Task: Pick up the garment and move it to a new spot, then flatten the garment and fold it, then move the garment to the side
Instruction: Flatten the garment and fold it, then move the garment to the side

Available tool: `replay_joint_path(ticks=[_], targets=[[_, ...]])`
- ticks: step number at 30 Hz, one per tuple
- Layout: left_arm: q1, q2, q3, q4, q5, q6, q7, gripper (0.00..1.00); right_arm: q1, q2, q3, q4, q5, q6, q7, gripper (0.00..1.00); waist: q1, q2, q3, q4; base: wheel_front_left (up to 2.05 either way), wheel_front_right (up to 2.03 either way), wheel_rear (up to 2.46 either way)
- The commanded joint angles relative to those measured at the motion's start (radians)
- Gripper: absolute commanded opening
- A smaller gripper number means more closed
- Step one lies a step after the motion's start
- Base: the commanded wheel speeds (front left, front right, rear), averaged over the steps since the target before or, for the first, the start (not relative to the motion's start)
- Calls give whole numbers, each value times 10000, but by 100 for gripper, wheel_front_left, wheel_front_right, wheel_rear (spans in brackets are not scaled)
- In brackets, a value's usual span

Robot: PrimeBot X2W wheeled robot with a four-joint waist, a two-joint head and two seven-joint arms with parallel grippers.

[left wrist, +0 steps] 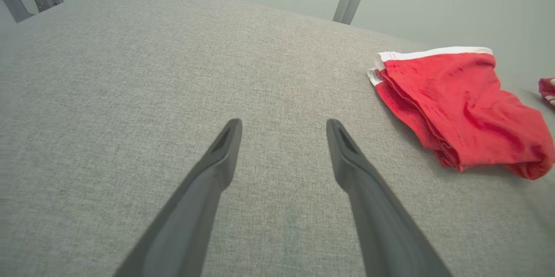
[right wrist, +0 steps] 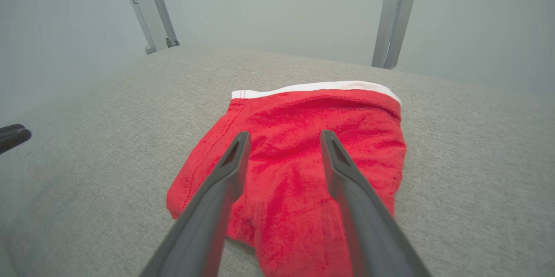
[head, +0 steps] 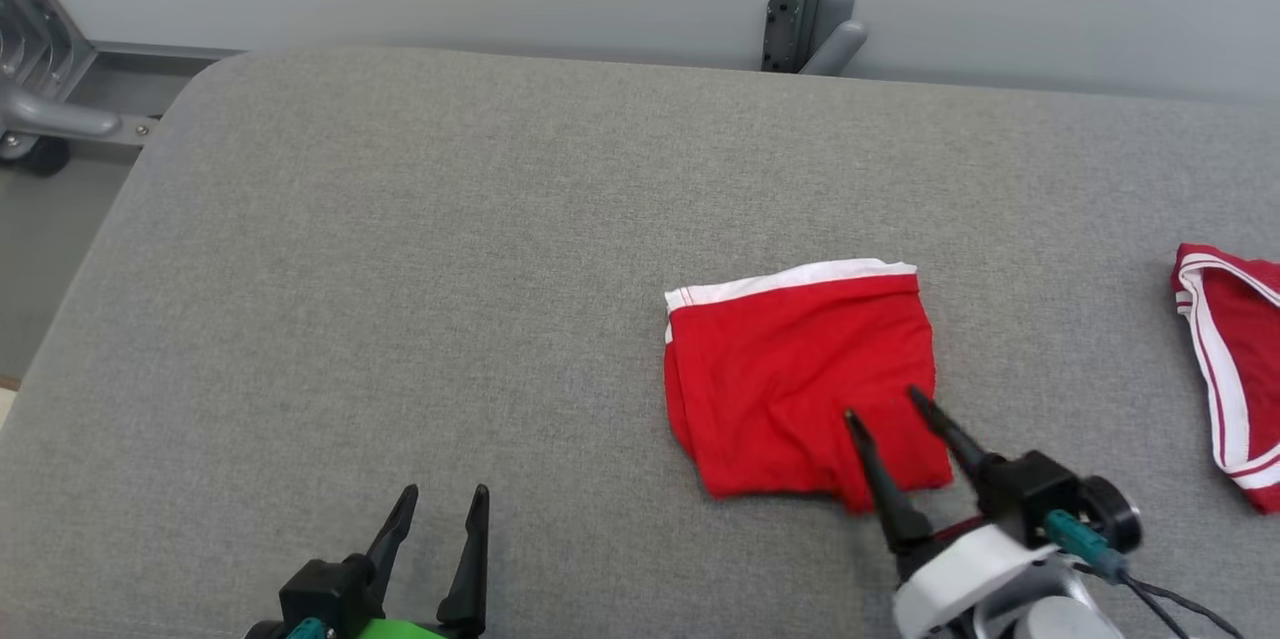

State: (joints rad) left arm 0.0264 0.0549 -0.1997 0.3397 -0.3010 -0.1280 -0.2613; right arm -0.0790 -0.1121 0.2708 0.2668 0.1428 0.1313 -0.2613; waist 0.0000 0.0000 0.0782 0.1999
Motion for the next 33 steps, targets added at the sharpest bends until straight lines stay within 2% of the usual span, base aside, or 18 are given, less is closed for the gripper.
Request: replay_joint_path(ticks=[1, 6, 18, 25, 30, 33], targets=[[223, -10, 132, -87, 101, -17, -42, 100, 460, 23, -752, -318, -244, -14, -39, 100, 0, 0, -239, -160, 0, 0, 0], [495, -23, 409, -264, 218, 4, -40, 100, 1304, 213, -2630, -919, -743, -14, -43, 100, 0, 0, -396, -339, 0, 0, 0], [975, -29, 1329, -636, 666, -15, -42, 100, 2107, 485, -4640, -858, -987, -14, -46, 100, 0, 0, -805, -733, 0, 0, 0], [1100, -35, 1592, -825, 793, -27, -42, 100, 2080, 552, -4669, -734, -1080, -14, -46, 100, 0, 0, -859, -861, 0, 0, 0], [1033, -38, 1460, -976, 705, -30, -41, 100, 1567, 550, -3953, -213, -584, -14, -45, 100, 0, 0, -830, -847, 0, 0, 0], [956, -36, 1354, -1034, 646, -31, -41, 100, 737, 378, -3153, 255, 81, -14, 704, 100, 0, 0, -718, -834, 0, 0, 0]])
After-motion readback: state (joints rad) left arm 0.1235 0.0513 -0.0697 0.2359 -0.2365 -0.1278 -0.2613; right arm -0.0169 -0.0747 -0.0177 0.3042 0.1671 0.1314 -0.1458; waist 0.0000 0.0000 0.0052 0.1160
